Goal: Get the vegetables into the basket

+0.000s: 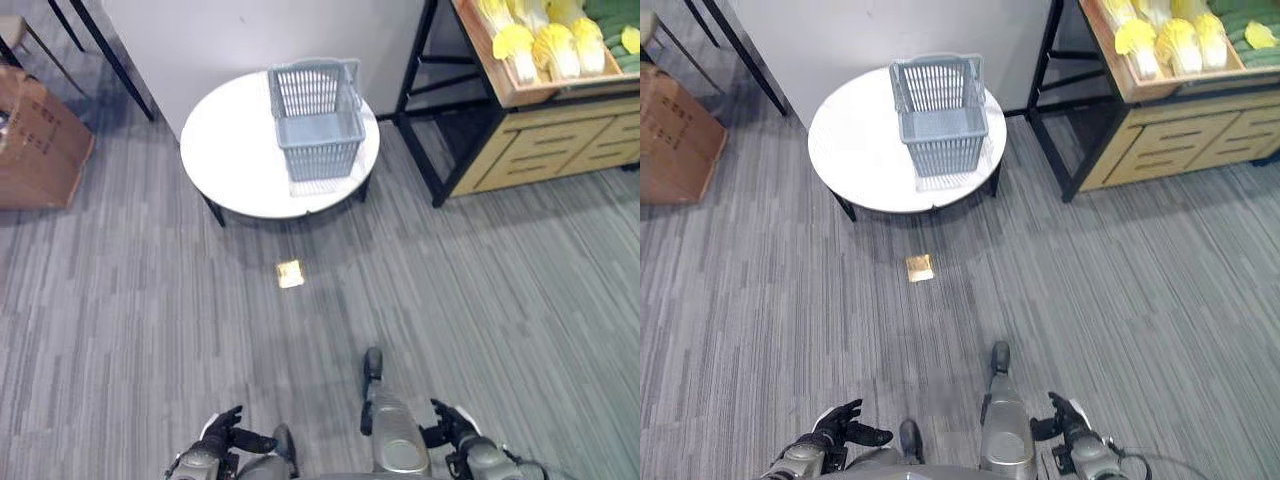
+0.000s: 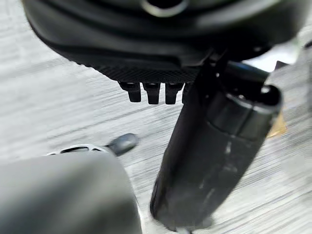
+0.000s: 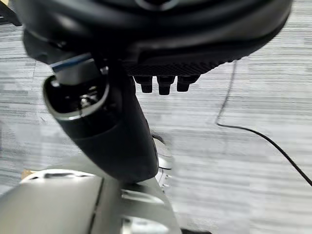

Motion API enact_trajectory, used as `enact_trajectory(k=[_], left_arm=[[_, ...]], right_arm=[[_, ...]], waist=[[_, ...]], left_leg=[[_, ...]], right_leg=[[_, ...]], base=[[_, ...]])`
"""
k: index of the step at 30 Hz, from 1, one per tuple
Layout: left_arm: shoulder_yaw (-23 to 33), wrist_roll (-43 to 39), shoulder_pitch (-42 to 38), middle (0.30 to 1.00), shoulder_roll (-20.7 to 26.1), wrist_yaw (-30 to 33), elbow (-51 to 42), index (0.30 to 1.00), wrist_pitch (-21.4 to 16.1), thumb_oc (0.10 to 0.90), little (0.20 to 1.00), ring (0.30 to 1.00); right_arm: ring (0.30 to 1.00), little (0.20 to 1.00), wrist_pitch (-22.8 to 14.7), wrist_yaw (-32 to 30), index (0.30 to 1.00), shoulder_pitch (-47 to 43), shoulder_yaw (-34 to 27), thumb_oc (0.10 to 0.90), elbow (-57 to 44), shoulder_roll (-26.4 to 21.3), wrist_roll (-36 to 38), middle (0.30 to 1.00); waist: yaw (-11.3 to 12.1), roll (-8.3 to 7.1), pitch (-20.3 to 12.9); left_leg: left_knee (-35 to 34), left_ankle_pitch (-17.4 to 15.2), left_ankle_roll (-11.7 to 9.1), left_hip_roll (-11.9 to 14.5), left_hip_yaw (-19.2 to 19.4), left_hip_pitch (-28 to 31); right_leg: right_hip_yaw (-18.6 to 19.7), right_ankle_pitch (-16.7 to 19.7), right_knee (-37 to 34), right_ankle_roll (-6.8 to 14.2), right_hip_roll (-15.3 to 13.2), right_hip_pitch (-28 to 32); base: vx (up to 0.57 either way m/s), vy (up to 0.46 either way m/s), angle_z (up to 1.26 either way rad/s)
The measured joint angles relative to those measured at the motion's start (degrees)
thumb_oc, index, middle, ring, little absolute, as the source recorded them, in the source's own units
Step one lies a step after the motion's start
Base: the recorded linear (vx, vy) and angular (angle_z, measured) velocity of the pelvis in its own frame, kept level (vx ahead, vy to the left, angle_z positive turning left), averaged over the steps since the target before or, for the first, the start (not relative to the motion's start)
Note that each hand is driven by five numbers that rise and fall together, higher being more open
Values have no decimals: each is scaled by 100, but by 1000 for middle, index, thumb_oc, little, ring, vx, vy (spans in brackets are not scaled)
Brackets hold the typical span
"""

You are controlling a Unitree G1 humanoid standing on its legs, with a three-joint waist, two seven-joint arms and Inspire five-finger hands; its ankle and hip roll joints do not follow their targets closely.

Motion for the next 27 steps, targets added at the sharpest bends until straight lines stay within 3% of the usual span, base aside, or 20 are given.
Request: enact_trajectory(k=[2, 4, 6, 8, 9, 10, 11, 12, 14, 16, 18, 20, 21, 22, 24, 25, 27], left_arm=[[73, -15, -26, 1000, -106, -13, -36, 1000, -57, 900, 1000, 1000], [115, -109, -230, 1000, -147, -2, -89, 1000, -107, 900, 1000, 1000], [170, -241, -275, 1000, -156, -8, -179, 1000, -132, 900, 1000, 1000], [161, -294, -327, 1000, -161, -32, -234, 1000, -160, 900, 1000, 1000], [152, -296, -347, 1000, -179, -33, -279, 1000, -179, 900, 1000, 1000], [151, -297, -367, 1000, -213, -42, -295, 1000, -201, 900, 1000, 1000], [149, -295, -355, 1000, -226, -48, -320, 1000, -184, 900, 1000, 1000], [153, -301, -362, 1000, -195, -36, -350, 1000, -170, 900, 1000, 1000], [152, -304, -337, 1000, -176, -20, -434, 1000, -195, 900, 1000, 1000], [157, -313, -423, 1000, -144, -13, -525, 1000, -195, 900, 1000, 1000], [157, -364, -388, 1000, -152, 16, -512, 1000, -195, 900, 1000, 1000], [153, -409, -322, 1000, -233, 28, -415, 1000, -174, 900, 1000, 1000], [187, -411, -438, 1000, -98, -62, -402, 1000, -5, 900, 1000, 1000], [95, -408, -642, 1000, 101, -374, -269, 1000, 460, 900, 1000, 1000], [189, -427, -717, 1000, 450, 17, -201, 1000, 240, 900, 1000, 1000], [280, -456, -725, 1000, 543, 130, -287, 1000, -118, 900, 1000, 1000], [455, -454, -759, 1000, 629, 151, -243, 1000, -100, 900, 1000, 1000]], right_arm=[[1000, 1000, -10, 20, 1000, -111, -15, 900, -98, -75, -38, 1000], [1000, 1000, -94, 67, 1000, -183, 36, 900, -205, -66, -37, 1000], [1000, 1000, -134, 65, 1000, -255, 127, 900, -134, -141, -34, 1000], [1000, 1000, -171, 61, 1000, -270, 123, 900, -93, -145, -29, 1000], [1000, 1000, -186, 60, 1000, -272, 123, 900, -46, -142, -27, 1000], [1000, 1000, -169, 64, 1000, -295, 129, 900, 13, -143, -27, 1000], [1000, 1000, -148, 66, 1000, -274, 129, 900, 36, -127, -27, 1000], [1000, 1000, -123, 62, 1000, -221, 125, 900, 47, -107, -28, 1000], [1000, 1000, -117, 52, 1000, -207, 126, 900, 135, -104, -33, 1000], [1000, 1000, -73, 11, 1000, -216, 97, 900, 256, -91, -36, 1000], [1000, 1000, -89, -4, 1000, -76, 77, 900, 225, -106, -37, 1000], [1000, 1000, -159, -34, 1000, 111, 12, 900, 166, -202, -42, 1000], [1000, 1000, -142, -21, 1000, 23, 66, 900, 259, -202, -47, 1000], [1000, 1000, -89, 166, 1000, -75, 325, 900, 370, -174, -116, 1000], [1000, 1000, -98, 99, 1000, 40, 105, 900, 73, -152, -157, 1000], [1000, 1000, -116, 63, 1000, 171, 5, 900, 21, 2, -154, 1000], [1000, 1000, -25, 42, 1000, -43, 122, 900, 118, 71, -241, 1000]], waist=[[23, 34, -23], [117, -260, 2], [168, -288, 26], [117, -307, 47], [112, -320, 55], [131, -326, 76], [145, -317, 74], [154, -292, 103], [240, -219, 143], [360, -149, 280], [395, -123, 233], [336, 18, 89], [271, -47, 50], [240, -157, 25], [158, -231, -51], [176, -317, -119], [277, -434, -162]], left_leg=[[401, 185, -311, 202, -107, -128], [2674, 474, -784, 310, -573, -1372], [3171, 546, -935, 257, -859, -1592], [2984, 552, -937, 157, -833, -1793], [2635, 531, -872, 130, -782, -1810], [2160, 541, -818, 124, -727, -1903], [1683, 579, -764, 178, -626, -1943], [769, 747, -699, 288, -485, -1911], [-112, 1065, -747, 445, -373, -1897], [-342, 1490, -734, 582, -383, -1981], [-214, 1538, -663, 572, -354, -1901], [95, 1598, -530, 499, -146, -1931], [48, 1475, -140, 320, -2, -1803], [-85, 1519, -79, 173, 126, -1611], [-253, 1437, 83, -37, 336, -1358], [-237, 1242, 277, -194, 470, -1264], [-242, 1084, 373, -220, 810, -1175]], right_leg=[[-68, -154, -77, -60, 142, 128], [-144, -280, -194, -260, 86, 268], [-125, -383, -194, -530, 183, 492], [-170, -578, -295, -539, 194, 693], [-205, -594, -367, -475, 208, 741], [-224, -542, -398, -568, 247, 763], [-194, -601, -486, -478, 303, 818], [-244, -618, -647, -448, 401, 952], [-159, -702, -653, -355, 540, 1000], [-62, -838, -675, -327, 668, 1295], [35, -960, -681, -275, 662, 1478], [149, -1064, -631, -175, 576, 1601], [366, -1119, -604, -104, 401, 1646], [476, -1065, -522, 38, 245, 1639], [672, -1206, 63, 206, -39, 1442], [805, -1237, 329, 295, -193, 1342], [917, -1263, 1046, 355, -243, 865]], base=[[183, -324, 7], [172, -208, 14], [145, -77, -14], [203, -7, 10], [246, 84, 16], [188, 86, 3], [282, 170, 3], [314, 193, -2], [328, 186, -13], [393, 225, -32], [232, 207, -45], [371, 377, -40], [238, 230, -40], [122, 135, -59], [139, 174, -48], [134, 247, -51], [74, 219, -65]])
